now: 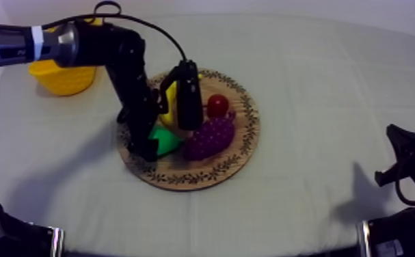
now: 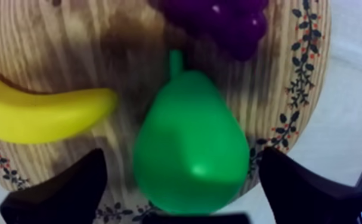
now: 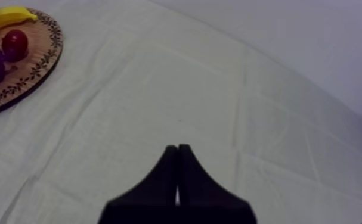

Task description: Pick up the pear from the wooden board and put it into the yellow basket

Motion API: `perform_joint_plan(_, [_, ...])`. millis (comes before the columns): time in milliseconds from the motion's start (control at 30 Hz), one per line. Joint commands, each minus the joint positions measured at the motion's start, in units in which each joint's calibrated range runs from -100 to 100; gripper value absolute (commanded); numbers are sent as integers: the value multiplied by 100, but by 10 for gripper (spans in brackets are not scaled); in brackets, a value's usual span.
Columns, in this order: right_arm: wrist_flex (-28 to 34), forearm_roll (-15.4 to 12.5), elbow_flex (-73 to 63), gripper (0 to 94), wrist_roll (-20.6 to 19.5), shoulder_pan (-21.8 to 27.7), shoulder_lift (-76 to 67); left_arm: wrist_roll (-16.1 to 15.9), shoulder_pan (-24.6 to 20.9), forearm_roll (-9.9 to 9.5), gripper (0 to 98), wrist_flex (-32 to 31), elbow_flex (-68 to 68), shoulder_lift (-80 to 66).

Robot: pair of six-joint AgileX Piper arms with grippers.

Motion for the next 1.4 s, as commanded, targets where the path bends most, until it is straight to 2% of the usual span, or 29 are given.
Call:
perform_joint_plan(0, [2,0,-2,4,0,-5,-3,7,21,9,956,-3,-17,39])
perform_joint_plan(267, [2,0,-2,4,0,-10,-3,140,57,40,876,-88,-20,232])
perform_joint_plan(600, [2,0,-2,4,0,-11,-3,521,-25,30,580,-218,-14,333])
perform_joint_plan(733, [2,0,-2,4,0,-11,-3,578,-68,52,505,-250,8,368])
perform_joint_plan(1033, [2,0,-2,4,0,-11,-3,510,2,68,489,-305,62,63])
perform_joint_plan(1367, [2,0,-2,4,0,-16,-3,559,118,26,495,306,-231,-975])
